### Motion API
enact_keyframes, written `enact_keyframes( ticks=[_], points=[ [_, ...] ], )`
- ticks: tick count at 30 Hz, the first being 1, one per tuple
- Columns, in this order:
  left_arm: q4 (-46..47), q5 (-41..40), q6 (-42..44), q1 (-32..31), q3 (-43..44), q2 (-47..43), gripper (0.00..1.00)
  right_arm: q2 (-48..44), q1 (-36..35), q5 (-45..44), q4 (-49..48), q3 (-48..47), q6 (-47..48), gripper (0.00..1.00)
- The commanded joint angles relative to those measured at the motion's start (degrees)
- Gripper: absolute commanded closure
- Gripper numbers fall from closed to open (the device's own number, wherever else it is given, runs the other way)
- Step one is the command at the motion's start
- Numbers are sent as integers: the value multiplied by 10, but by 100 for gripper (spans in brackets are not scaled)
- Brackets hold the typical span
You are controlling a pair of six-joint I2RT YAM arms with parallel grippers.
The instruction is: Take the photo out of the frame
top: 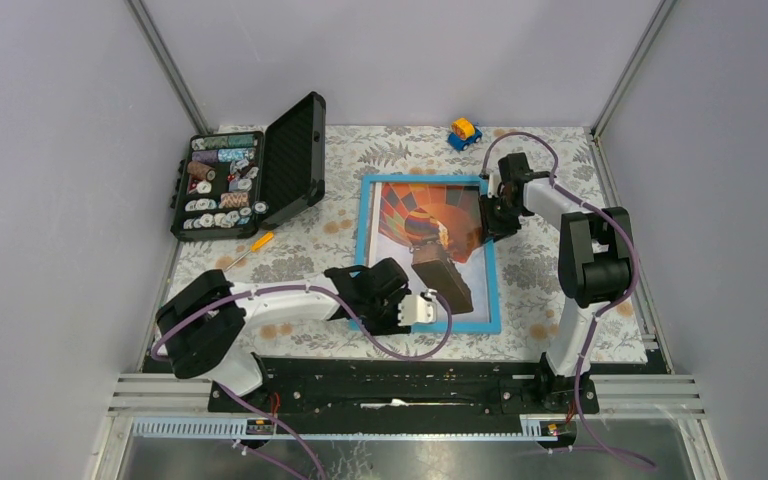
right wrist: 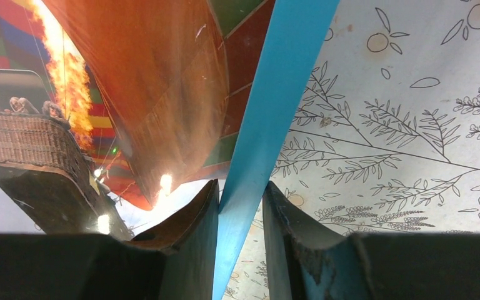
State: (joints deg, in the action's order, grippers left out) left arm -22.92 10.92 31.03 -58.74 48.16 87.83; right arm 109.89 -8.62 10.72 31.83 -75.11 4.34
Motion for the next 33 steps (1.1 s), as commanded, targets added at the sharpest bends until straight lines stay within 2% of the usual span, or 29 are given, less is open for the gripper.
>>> enact_keyframes(
  ticks=[1,7,12,20,29,33],
  points=[
    [-10,-25,15,6,-10,-34,41,-22,-12,37,7,-28,1,100],
    [-11,-34,18,17,-19,-35,35,3,-14,38,-5,-24,-6,100],
    [-15,-17,13,40,-25,-71,28,14,-18,44,-15,-10,-23,100],
    [-38,-13,23,71,-31,-110,6,9,-18,68,-19,-3,-70,100],
    [-43,12,29,69,-31,-94,1,-31,-19,65,-15,-9,-85,100],
    [-44,16,30,64,-23,-74,1,-6,-25,70,-17,-6,-84,100]
  ],
)
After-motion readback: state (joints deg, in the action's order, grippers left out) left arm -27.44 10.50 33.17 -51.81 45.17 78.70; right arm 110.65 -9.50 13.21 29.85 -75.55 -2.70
